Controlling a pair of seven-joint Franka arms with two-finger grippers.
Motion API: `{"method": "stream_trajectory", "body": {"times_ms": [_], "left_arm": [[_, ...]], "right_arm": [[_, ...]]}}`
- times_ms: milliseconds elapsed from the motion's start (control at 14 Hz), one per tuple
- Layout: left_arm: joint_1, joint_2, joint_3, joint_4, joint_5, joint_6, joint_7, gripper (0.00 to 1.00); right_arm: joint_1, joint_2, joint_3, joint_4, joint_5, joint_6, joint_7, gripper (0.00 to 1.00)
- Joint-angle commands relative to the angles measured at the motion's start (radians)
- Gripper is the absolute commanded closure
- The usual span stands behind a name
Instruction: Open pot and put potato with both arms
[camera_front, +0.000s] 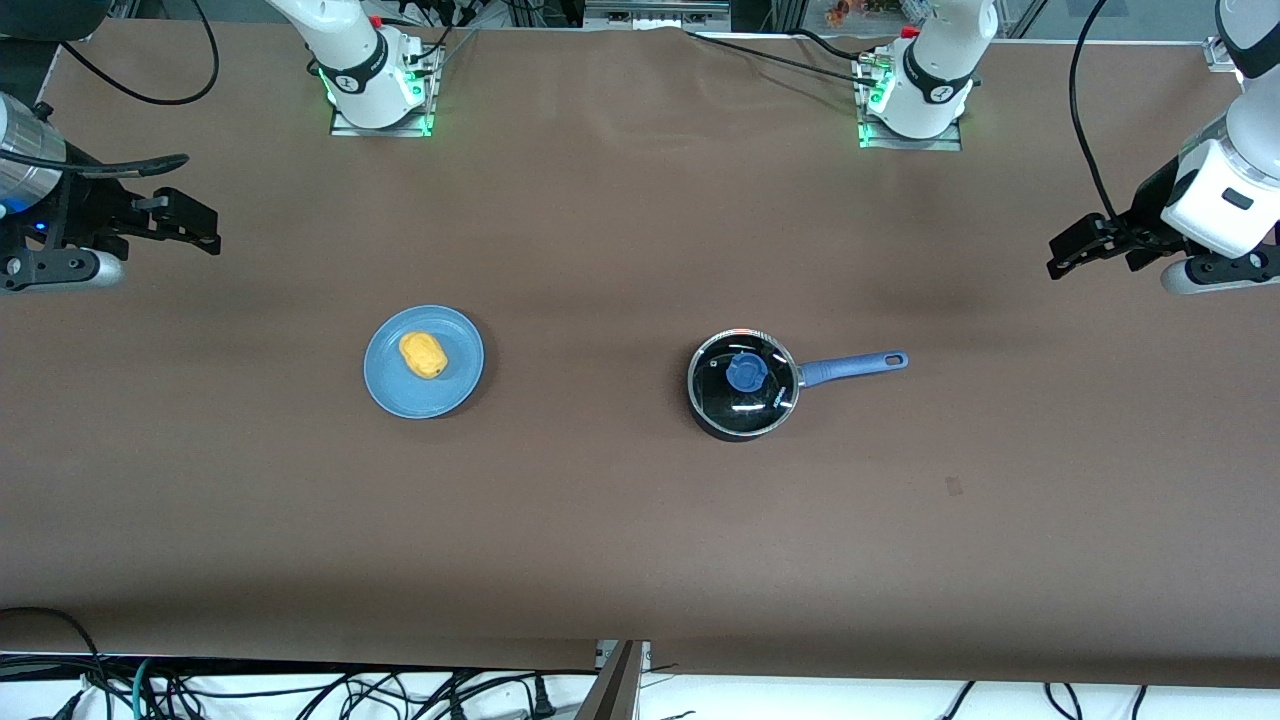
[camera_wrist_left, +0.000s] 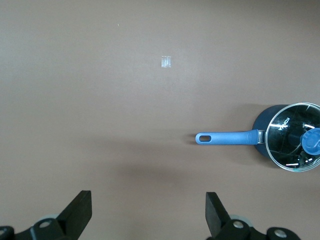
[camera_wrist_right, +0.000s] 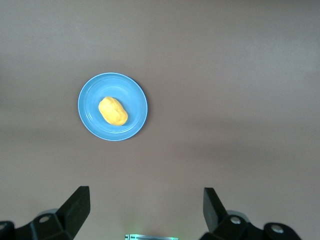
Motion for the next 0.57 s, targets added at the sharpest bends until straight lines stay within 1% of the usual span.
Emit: {"method": "stream_trajectory", "body": {"times_ms": [0,71,214,286,429,500], "left_arm": [[0.004,0.018,-0.004,0.017,-0.012,-0.001,0.005,0.00],[0.004,0.029,-0.004,0.017,-0.012,-0.002,0.004,0.00],[0.000,0.081,-0.006,0.020,-0.021,0.001,0.004,0.00],[-0.008,0.104,-0.015,0.022,-0.021,0.004,-0.005,0.00],[-0.013,0.118,-0.053,0.020,-0.019,0.024,-0.030,0.00],[-0.014,0.134,-0.078,0.020,-0.019,0.026,-0.092,0.00]], "right_arm": [[-0.008,0.008,0.009,0.024,-0.006,-0.014,-0.016,0.00],[-0.008,0.008,0.009,0.024,-0.006,-0.014,-0.010,0.00],[-0.007,0.011,0.011,0.022,-0.001,0.007,-0.011,0.00],[-0.002,0.031,0.014,0.022,-0.001,0.030,-0.016,0.00],[-0.001,0.037,0.014,0.022,-0.003,0.035,-0.013,0.00],[-0.001,0.040,0.014,0.022,-0.004,0.035,-0.011,0.00]]}}
